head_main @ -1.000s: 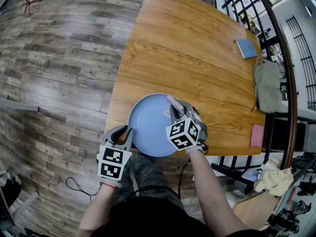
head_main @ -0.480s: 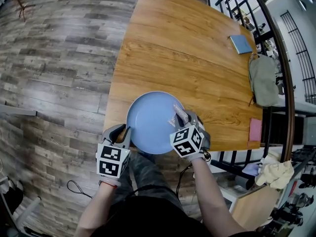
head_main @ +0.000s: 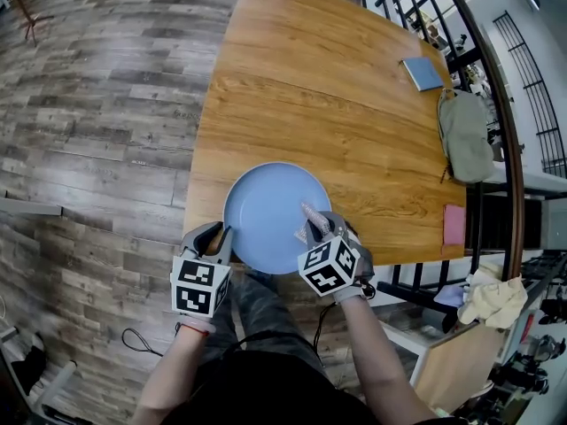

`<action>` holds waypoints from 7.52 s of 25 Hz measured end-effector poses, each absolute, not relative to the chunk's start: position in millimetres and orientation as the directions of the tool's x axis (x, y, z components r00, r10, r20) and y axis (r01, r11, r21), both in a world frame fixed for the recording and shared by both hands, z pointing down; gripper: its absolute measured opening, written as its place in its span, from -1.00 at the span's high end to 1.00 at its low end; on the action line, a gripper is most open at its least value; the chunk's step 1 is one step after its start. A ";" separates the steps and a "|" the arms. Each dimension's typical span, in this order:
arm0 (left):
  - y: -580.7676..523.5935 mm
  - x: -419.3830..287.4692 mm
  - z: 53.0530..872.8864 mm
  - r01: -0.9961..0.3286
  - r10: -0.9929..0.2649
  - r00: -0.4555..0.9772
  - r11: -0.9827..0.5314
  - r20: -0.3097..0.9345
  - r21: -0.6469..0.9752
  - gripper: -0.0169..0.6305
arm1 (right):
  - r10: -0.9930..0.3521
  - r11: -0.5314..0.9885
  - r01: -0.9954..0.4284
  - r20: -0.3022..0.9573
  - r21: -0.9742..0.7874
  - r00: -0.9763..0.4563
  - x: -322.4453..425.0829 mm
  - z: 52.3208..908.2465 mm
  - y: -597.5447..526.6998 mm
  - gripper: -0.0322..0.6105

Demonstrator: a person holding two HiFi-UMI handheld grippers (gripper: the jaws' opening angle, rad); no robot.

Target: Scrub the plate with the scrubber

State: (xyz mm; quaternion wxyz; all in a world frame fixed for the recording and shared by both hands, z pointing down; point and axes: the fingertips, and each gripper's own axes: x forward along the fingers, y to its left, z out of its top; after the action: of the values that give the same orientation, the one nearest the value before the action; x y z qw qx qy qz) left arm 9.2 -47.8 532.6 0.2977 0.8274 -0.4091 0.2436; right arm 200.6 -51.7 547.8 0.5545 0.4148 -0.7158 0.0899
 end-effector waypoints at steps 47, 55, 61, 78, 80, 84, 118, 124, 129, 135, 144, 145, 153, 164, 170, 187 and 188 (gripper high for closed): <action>-48.8 13.9 532.9 -0.804 -0.511 0.578 -0.490 0.637 0.337 0.77 | -0.457 0.784 -0.588 0.825 0.198 -0.333 45.3 550.6 -67.4 0.67; -48.9 15.0 533.8 -0.806 -0.503 0.575 -0.481 0.645 0.344 0.77 | -0.479 0.779 -0.592 0.808 0.210 -0.344 50.2 550.5 -100.0 0.67; -49.0 18.2 532.3 -0.803 -0.506 0.582 -0.483 0.637 0.350 0.77 | -0.518 0.750 -0.616 0.794 0.242 -0.318 67.2 550.1 -124.1 0.67; -50.4 15.9 531.2 -0.816 -0.519 0.564 -0.470 0.642 0.338 0.77 | -0.586 0.618 -0.720 0.796 0.317 -0.152 161.9 548.5 -147.8 0.68; -49.4 16.8 531.4 -0.817 -0.519 0.563 -0.469 0.643 0.337 0.77 | -0.585 0.613 -0.719 0.800 0.326 -0.136 170.3 548.8 -142.6 0.68; -48.5 17.2 531.6 -0.818 -0.520 0.561 -0.467 0.644 0.336 0.77 | -0.567 0.619 -0.711 0.817 0.333 -0.110 182.2 549.5 -131.8 0.68; -50.9 16.2 531.3 -0.828 -0.529 0.550 -0.449 0.646 0.337 0.77 | -0.381 0.759 -0.626 0.902 0.178 -0.206 139.1 550.9 -29.2 0.69; -51.0 15.2 533.4 -0.830 -0.526 0.546 -0.447 0.653 0.334 0.77 | -0.368 0.777 -0.617 0.887 0.129 -0.278 112.0 552.3 -36.6 0.68; -50.5 14.4 532.5 -0.830 -0.524 0.545 -0.449 0.654 0.331 0.77 | -0.387 0.786 -0.607 0.860 0.119 -0.332 89.1 551.5 -47.4 0.68; -51.0 14.6 532.3 -0.833 -0.525 0.540 -0.447 0.657 0.327 0.77 | -0.404 0.792 -0.600 0.837 0.117 -0.370 70.8 551.4 -66.9 0.68; -51.7 15.6 534.9 -0.834 -0.522 0.534 -0.454 0.666 0.313 0.77 | -0.452 0.787 -0.595 0.808 0.162 -0.379 58.5 552.7 -103.1 0.68; -51.6 15.4 535.1 -0.834 -0.521 0.534 -0.453 0.666 0.314 0.77 | -0.454 0.786 -0.596 0.806 0.163 -0.379 58.4 552.9 -106.3 0.68; -49.9 15.8 533.5 -0.834 -0.517 0.537 -0.443 0.667 0.328 0.77 | -0.498 0.746 -0.642 0.788 0.177 -0.361 74.9 551.6 -129.1 0.68; -49.8 14.8 534.0 -0.833 -0.518 0.536 -0.449 0.666 0.322 0.77 | -0.553 0.637 -0.737 0.801 0.227 -0.231 146.4 551.2 -142.8 0.68; -50.2 13.5 534.0 -0.832 -0.519 0.537 -0.454 0.665 0.318 0.77 | -0.565 0.581 -0.776 0.807 0.245 -0.168 178.6 550.2 -131.8 0.68; -50.7 15.9 533.1 -0.831 -0.523 0.538 -0.457 0.661 0.315 0.77 | -0.480 0.592 -0.775 0.869 0.220 -0.120 196.3 550.4 -60.2 0.69; -51.0 15.8 533.1 -0.832 -0.524 0.538 -0.457 0.660 0.315 0.77 | -0.473 0.601 -0.770 0.872 0.214 -0.127 193.2 550.4 -56.6 0.69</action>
State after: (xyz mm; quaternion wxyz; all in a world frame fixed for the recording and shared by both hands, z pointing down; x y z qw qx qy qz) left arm 15.8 -51.0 533.1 0.3160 0.8181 -0.4145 0.2432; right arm 193.2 -56.6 550.4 0.5084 0.4222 -0.7361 0.1464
